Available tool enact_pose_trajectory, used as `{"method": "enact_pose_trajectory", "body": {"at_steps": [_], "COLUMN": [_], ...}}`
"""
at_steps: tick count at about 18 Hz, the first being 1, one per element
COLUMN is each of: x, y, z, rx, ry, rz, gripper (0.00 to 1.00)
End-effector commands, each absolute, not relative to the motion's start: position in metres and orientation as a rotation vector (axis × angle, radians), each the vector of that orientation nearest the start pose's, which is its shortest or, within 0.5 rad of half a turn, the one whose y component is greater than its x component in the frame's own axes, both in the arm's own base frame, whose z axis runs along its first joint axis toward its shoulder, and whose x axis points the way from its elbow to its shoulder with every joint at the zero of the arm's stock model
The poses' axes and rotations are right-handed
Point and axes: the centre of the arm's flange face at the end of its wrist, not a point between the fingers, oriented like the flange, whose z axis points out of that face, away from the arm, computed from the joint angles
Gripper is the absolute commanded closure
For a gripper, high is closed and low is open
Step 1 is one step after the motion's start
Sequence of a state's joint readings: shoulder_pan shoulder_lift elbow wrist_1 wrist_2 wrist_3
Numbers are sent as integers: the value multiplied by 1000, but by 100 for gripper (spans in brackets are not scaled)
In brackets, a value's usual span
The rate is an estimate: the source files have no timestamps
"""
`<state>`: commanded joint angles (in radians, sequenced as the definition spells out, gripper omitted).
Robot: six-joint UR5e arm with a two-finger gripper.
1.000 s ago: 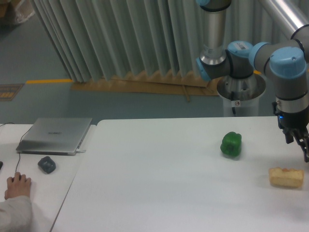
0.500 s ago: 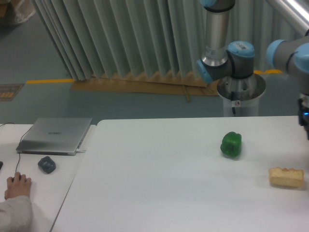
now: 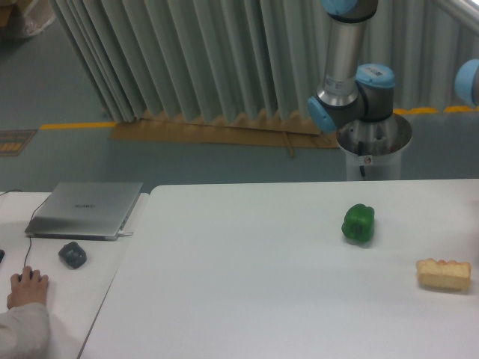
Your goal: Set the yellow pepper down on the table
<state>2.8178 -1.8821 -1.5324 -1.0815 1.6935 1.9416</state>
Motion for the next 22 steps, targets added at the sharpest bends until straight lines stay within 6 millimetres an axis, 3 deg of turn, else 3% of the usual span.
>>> {"method": "enact_pose_trajectory", "body": {"at_steps": [4, 6, 7, 10, 14, 18, 22], "x": [-590, -599, -601, -609, -612, -608, -609], "y": [283, 279, 277, 268, 271, 281, 280], "z": [365, 358, 353, 353, 358, 343, 325], "rx": [-3050, -3061, -3086, -3181, -3159, -3133, -3168], "ry": [1180, 1156, 1065, 513, -84, -272, -286], "rz": [357, 357, 350, 389, 446, 439, 421], "gripper": [0, 0, 0, 0, 0, 0, 0]}}
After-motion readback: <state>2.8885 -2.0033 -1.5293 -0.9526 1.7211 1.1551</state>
